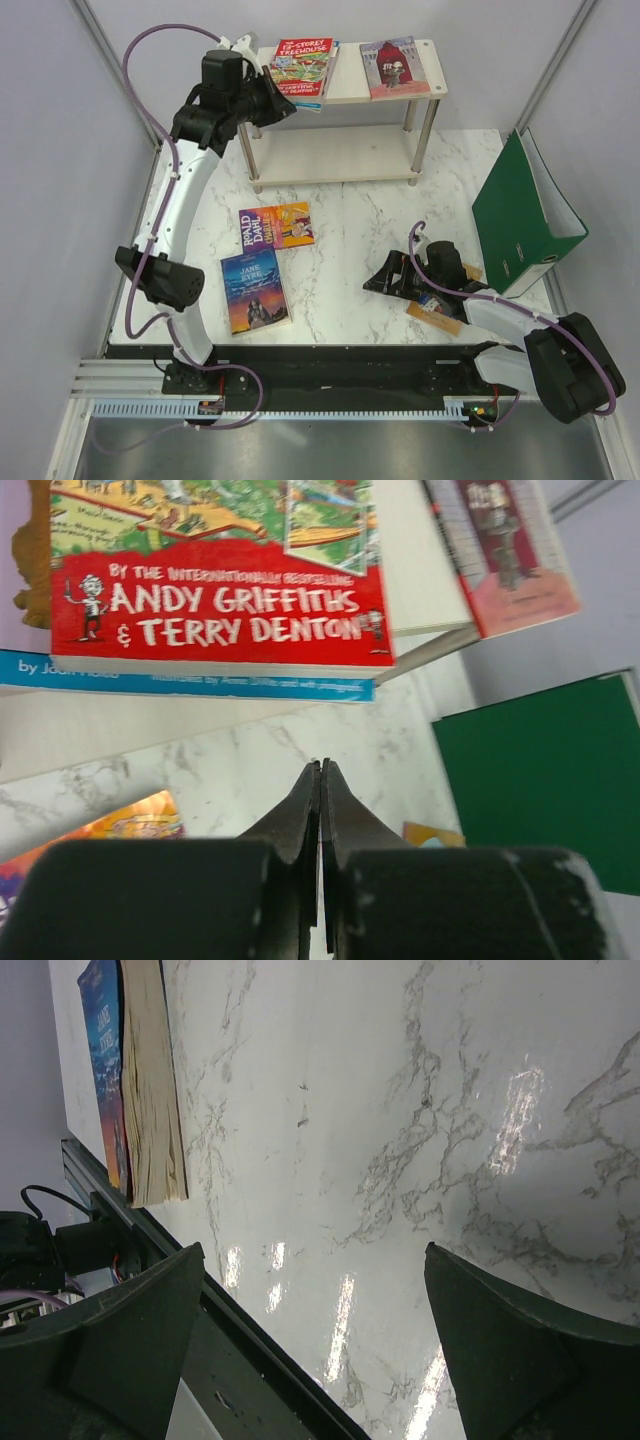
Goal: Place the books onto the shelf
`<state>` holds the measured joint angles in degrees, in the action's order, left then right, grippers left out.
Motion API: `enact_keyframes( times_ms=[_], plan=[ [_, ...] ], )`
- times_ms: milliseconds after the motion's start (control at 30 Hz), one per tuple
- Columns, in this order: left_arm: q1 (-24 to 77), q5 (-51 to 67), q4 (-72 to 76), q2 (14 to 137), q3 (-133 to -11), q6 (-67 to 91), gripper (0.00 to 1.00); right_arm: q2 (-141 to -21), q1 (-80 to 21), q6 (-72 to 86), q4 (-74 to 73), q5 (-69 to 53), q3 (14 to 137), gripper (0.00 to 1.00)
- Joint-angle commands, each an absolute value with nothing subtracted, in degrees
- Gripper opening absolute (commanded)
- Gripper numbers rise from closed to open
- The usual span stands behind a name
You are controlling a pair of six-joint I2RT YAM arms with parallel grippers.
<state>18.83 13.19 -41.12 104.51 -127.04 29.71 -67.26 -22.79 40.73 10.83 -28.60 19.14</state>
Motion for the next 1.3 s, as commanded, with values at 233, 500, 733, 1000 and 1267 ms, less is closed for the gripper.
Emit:
enact_keyframes(
  times_ms=[233, 500, 733, 1000, 1267],
  plan=[
    [19.9, 9.8, -48.9, 113.1, -135.0, 22.1, 0.02, -68.3, -23.0, 41.0, 13.6, -29.4, 19.2, 0.98],
    [20.0, 9.6, -48.5, 117.2, -142.0, 23.7, 0.02, -68.6, -22.9, 41.0, 13.7, -29.3, 19.2, 0.98],
    [21.4, 8.3, -44.3, 118.5, -142.2, 25.8, 0.02, -68.7, -22.9, 41.0, 13.7, -29.3, 19.3, 0.98],
    [23.2, 8.5, -41.5, 119.9, -142.0, 27.9, 0.02, -68.2, -23.0, 40.9, 13.5, -29.3, 19.2, 0.98],
    [23.3, 7.1, -41.1, 108.9, -125.8, 24.7, 0.02, -67.8, -23.0, 40.6, 13.0, -29.3, 19.5, 0.98]
  ],
)
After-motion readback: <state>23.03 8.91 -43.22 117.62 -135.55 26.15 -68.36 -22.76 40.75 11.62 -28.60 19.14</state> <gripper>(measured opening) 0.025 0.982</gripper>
